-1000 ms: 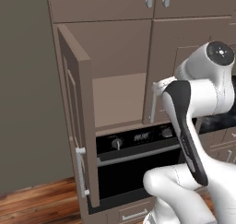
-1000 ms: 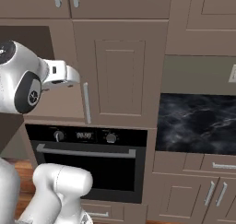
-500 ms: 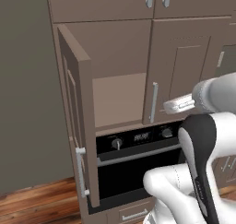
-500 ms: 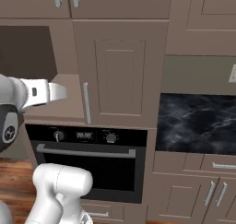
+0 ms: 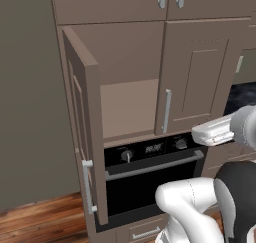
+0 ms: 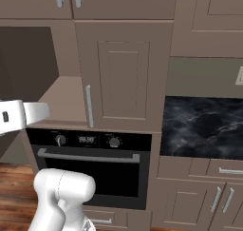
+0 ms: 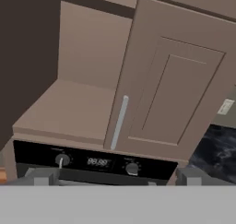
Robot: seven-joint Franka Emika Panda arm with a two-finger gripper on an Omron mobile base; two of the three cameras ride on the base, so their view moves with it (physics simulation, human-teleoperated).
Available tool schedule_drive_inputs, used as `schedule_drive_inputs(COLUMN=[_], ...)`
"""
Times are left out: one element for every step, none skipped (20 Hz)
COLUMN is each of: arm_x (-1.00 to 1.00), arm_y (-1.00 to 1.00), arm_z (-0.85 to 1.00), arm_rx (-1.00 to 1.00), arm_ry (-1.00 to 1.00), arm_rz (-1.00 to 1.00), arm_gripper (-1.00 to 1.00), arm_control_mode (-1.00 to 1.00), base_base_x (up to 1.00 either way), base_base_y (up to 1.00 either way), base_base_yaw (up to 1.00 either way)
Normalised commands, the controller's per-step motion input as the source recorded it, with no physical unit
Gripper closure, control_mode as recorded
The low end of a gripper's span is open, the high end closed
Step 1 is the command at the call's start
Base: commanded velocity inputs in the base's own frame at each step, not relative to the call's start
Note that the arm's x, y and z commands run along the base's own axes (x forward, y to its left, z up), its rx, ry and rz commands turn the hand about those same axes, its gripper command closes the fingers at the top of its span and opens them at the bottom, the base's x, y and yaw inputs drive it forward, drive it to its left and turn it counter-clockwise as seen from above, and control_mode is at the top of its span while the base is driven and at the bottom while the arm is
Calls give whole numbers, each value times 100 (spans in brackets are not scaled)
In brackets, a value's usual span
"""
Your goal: Open the cabinet. Pick the spray and place it next to the sink. Then close the cabinet.
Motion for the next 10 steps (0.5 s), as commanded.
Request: schedule_drive_inputs(arm_x=[-60, -61, -63, -62, -62, -58, -44, -39, -38, -42], arm_y=[16, 16, 15, 15, 16, 16, 20, 22, 26, 28], arm_z=[0, 4, 7, 1, 0, 0, 0, 0, 0, 0], arm_rx=[0, 0, 0, 0, 0, 0, 0, 0, 0, 0], arm_ry=[-6, -3, 0, -1, -4, -8, -12, -14, -13, -15], arm_rz=[0, 0, 0, 0, 0, 0, 0, 0, 0, 0], arm_gripper=[-100, -100, -100, -100, -100, -100, -100, -100, -100, -100], arm_control_mode=[-100, -100, -100, -100, -100, -100, -100, -100, -100, -100], base_base_x=[0, 0, 0, 0, 0, 0, 0, 0, 0, 0], base_base_y=[0, 0, 0, 0, 0, 0, 0, 0, 0, 0], base_base_yaw=[0, 0, 0, 0, 0, 0, 0, 0, 0, 0])
